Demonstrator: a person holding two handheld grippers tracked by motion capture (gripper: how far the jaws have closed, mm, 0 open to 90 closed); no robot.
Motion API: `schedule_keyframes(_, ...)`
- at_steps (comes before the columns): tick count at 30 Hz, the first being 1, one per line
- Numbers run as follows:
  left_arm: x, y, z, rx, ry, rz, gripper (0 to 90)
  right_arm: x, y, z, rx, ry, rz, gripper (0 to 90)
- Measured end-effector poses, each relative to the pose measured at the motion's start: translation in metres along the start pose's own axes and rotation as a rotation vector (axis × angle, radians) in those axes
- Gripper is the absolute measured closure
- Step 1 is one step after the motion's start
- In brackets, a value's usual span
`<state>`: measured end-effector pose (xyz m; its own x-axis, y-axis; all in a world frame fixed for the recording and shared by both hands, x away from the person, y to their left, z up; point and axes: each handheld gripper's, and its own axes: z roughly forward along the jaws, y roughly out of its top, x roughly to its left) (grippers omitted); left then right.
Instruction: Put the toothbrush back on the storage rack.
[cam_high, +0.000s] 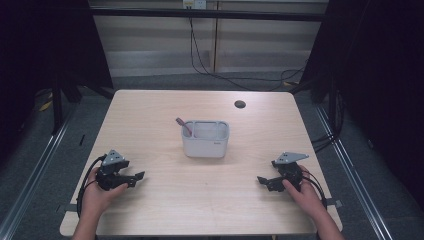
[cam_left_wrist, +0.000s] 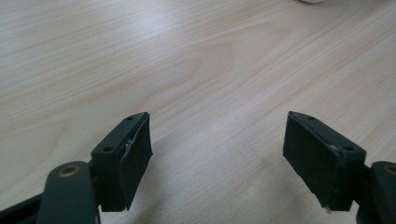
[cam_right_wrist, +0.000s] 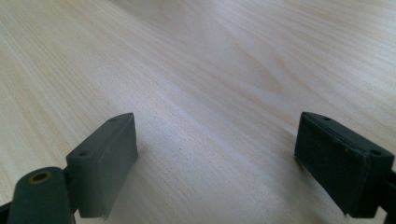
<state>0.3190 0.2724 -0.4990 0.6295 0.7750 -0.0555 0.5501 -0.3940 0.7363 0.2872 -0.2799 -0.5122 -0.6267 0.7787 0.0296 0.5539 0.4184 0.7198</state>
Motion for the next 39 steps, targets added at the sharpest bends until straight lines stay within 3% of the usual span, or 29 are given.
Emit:
schedule_keyframes(13,0.0025,-0.0057,0.0027,0.045,0.022,0.035,20.9,0.0000,-0.0001,-0.0001,0.001,0.002,-0.001,12.6)
schedule_keyframes(19,0.0023,-0.0076,0.0047,0.026,0.028,0.039,17.5,0.0000,-0.0001,-0.0002,0.001,0.002,-0.001,12.6)
schedule_keyframes(24,0.0027,-0.0082,0.0056,0.018,0.042,0.029,14.6,0.0001,-0.0002,-0.0002,0.001,0.002,-0.001,12.6)
schedule_keyframes(30,0.0022,-0.0075,0.0081,0.027,0.063,-0.011,7.9,0.0001,-0.0003,-0.0003,0.000,0.001,-0.001,12.6)
schedule_keyframes(39,0.0025,-0.0073,0.0082,0.035,0.069,-0.008,6.2,-0.0001,-0.0004,-0.0003,-0.001,0.002,-0.001,12.6)
